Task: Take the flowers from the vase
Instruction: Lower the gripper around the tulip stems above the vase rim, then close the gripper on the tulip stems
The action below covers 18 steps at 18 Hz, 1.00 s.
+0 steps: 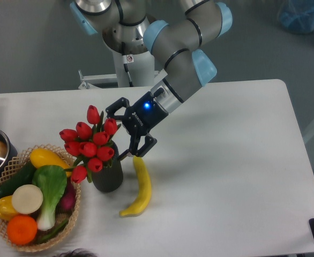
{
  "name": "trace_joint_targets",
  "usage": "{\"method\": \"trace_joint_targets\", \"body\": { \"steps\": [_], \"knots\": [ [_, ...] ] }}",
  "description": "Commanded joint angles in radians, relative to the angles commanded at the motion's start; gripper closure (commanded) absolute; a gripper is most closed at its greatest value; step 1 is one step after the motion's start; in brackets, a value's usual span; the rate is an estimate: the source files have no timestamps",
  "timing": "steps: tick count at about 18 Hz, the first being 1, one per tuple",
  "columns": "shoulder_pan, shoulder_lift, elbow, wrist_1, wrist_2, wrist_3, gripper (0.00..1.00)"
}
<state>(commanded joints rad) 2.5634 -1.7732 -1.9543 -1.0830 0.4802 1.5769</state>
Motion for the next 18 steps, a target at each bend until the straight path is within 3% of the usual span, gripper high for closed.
{"method": "trace_joint_targets", "body": {
  "steps": [8,12,18],
  "knots": [
    [-0.045,-0.02,0.021,0.0,-0.002,-0.012,0.01],
    [-0.043,-0.023,0.023,-0.002,-0.041,-0.014,0.35],
    [-0.023,-0.022,0.023,-0.002,-0.086,-0.018,0.52]
  ]
}}
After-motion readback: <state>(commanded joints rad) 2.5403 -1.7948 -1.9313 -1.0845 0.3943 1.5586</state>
